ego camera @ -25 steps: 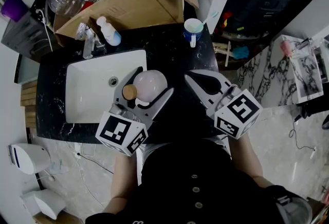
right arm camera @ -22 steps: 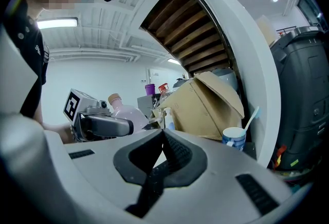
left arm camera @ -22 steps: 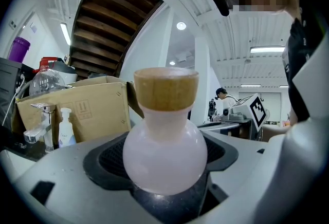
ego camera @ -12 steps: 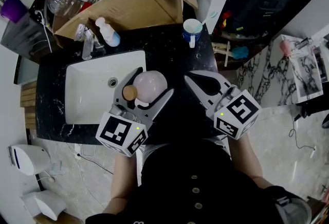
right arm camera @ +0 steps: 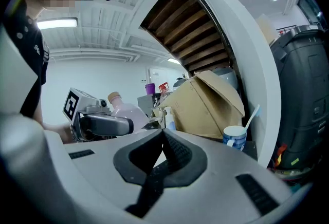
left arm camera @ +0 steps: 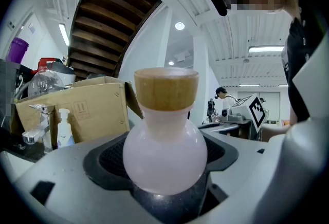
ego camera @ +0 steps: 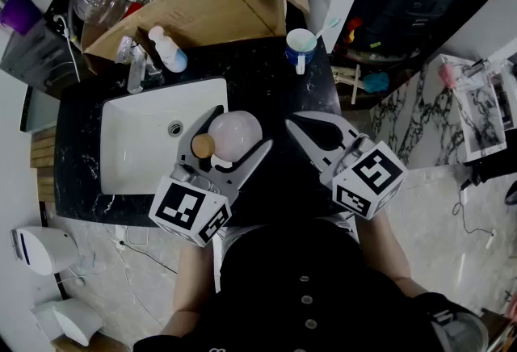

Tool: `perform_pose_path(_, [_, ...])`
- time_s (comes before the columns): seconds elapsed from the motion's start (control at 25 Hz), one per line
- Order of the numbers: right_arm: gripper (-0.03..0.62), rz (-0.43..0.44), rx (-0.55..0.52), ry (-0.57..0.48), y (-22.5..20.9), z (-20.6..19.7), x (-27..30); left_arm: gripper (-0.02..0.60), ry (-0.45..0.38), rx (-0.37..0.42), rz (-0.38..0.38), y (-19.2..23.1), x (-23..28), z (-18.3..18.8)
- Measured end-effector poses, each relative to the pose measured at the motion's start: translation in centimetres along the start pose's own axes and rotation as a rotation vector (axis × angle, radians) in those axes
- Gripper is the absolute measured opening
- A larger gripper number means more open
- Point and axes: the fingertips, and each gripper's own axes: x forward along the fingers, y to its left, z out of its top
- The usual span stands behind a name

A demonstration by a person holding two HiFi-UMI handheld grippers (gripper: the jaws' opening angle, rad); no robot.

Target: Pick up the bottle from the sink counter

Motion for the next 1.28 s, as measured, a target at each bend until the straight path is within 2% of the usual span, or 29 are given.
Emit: perform_pose_path(1.28, [0.002, 0.016, -0.017, 0.006, 0.36, -0.03, 0.07, 0.391, 0.003, -0.021, 0.007, 0.35, -0.02, -0.1])
